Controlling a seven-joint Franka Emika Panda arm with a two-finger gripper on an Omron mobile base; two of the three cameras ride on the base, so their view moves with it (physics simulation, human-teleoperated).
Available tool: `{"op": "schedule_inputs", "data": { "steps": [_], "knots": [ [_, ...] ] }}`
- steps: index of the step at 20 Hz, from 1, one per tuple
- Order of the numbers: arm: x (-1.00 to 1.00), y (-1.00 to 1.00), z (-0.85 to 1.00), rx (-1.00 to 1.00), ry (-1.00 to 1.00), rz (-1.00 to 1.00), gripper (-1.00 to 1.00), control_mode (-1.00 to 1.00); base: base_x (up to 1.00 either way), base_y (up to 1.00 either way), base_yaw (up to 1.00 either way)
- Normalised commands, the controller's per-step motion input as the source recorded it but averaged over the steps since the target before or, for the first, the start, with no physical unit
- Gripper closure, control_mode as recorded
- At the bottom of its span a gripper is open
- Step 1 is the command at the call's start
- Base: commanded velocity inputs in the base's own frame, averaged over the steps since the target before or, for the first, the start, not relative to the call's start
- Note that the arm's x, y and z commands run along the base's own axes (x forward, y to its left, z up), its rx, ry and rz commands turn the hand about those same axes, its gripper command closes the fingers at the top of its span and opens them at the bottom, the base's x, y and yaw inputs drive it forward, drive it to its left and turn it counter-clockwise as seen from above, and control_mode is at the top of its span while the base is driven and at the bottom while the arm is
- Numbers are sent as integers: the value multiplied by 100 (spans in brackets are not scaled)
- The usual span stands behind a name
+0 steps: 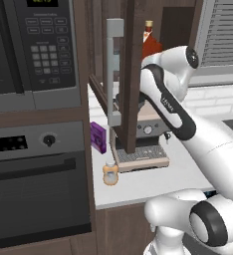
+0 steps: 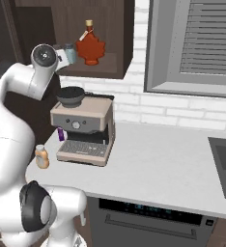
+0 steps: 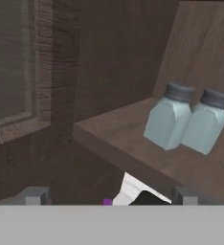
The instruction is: Put the shaker and condiment bottle from the counter next to their counterparts in the cabinet.
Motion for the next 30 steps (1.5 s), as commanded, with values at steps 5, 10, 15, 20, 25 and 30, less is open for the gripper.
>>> {"op": "schedule_inputs", "data": {
  "steps": [5,10,15,20,25,30],
  "knots": [
    [-70,-6,0,0,0,0,-100,-100,0,0,0],
    [-68,-23,0,0,0,0,-100,-100,0,0,0],
    [-69,-31,0,0,0,0,-100,-100,0,0,0],
    [-70,-30,-1,0,0,0,-100,-100,0,0,0],
    [-71,-19,-18,0,0,0,-100,-100,0,0,0],
    [-64,-13,-28,0,-1,0,-100,-100,0,0,0]
  ]
}}
